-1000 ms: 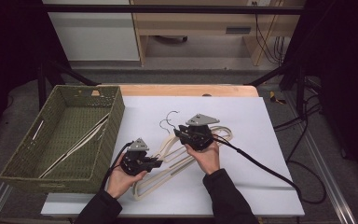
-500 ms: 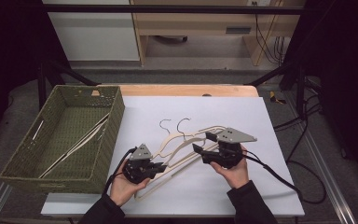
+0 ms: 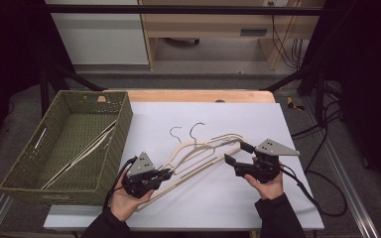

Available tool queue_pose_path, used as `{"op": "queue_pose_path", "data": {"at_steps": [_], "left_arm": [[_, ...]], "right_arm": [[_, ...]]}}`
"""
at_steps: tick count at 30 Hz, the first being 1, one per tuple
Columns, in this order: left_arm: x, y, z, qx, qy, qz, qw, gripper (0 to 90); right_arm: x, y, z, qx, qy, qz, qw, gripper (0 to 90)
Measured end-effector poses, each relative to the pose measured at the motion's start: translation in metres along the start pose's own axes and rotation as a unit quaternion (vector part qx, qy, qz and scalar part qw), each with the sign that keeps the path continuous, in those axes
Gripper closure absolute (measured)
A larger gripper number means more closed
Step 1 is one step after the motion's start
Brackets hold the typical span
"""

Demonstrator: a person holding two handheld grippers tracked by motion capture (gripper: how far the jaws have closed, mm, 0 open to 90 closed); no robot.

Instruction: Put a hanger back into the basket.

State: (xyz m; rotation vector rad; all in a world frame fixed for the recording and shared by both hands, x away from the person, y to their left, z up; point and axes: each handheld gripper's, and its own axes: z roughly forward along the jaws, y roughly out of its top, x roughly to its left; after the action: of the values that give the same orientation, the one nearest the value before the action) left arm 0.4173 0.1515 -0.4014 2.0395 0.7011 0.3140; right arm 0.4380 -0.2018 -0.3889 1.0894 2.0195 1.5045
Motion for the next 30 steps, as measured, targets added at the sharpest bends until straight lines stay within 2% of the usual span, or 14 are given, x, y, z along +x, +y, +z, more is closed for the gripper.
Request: {"op": "queue_pose_path", "data": {"at_steps": [3, 5, 7, 10, 14, 16, 19, 22, 25, 27, 29, 30], "left_arm": [[0.0, -0.001, 0.003, 0.008, -0.003, 0.002, 1.0, 85.3], [0.0, -0.003, 0.007, 0.023, -0.007, 0.001, 0.9997, 85.3], [-0.001, -0.007, 0.014, 0.04, -0.008, 0.002, 0.9992, 85.2], [-0.002, -0.013, 0.021, 0.055, -0.006, 0.005, 0.9984, 85.2], [-0.002, -0.014, 0.022, 0.057, -0.004, 0.008, 0.9984, 85.0], [-0.001, -0.014, 0.022, 0.057, -0.005, 0.008, 0.9983, 84.9], [-0.001, -0.015, 0.022, 0.056, 0.002, 0.017, 0.9983, 84.6], [-0.003, -0.015, 0.022, 0.058, 0.004, 0.026, 0.998, 84.4], [-0.003, -0.014, 0.023, 0.064, 0.011, 0.031, 0.9974, 83.8], [-0.002, -0.016, 0.025, 0.078, 0.018, 0.035, 0.9962, 81.7], [-0.002, -0.019, 0.029, 0.09, 0.009, 0.033, 0.9954, 81.2], [-0.002, -0.02, 0.029, 0.081, 0.008, 0.03, 0.9963, 81.2]], "right_arm": [[0.003, 0.0, 0.003, 0.0, 0.009, -0.004, 1.0, 25.6], [0.005, -0.001, 0.005, 0.005, 0.014, -0.013, 0.9998, 25.7], [0.009, 0.0, 0.009, 0.004, 0.027, -0.007, 0.9996, 27.0], [0.022, 0.004, 0.02, 0.009, 0.041, -0.018, 0.9989, 29.8], [0.041, 0.011, 0.042, 0.012, 0.065, -0.03, 0.9973, 36.5], [0.05, 0.014, 0.052, 0.015, 0.063, -0.047, 0.9968, 41.9], [0.057, 0.019, 0.064, 0.015, 0.065, -0.043, 0.9969, 53.3], [0.057, 0.022, 0.075, 0.022, 0.055, -0.039, 0.9975, 62.5], [0.055, 0.022, 0.081, 0.029, 0.055, -0.031, 0.9976, 75.5], [0.054, 0.022, 0.082, 0.037, 0.061, -0.029, 0.997, 82.8], [0.055, 0.022, 0.082, 0.038, 0.062, -0.029, 0.9969, 83.5], [0.054, 0.022, 0.082, 0.039, 0.065, -0.031, 0.9966, 83.8]]}}
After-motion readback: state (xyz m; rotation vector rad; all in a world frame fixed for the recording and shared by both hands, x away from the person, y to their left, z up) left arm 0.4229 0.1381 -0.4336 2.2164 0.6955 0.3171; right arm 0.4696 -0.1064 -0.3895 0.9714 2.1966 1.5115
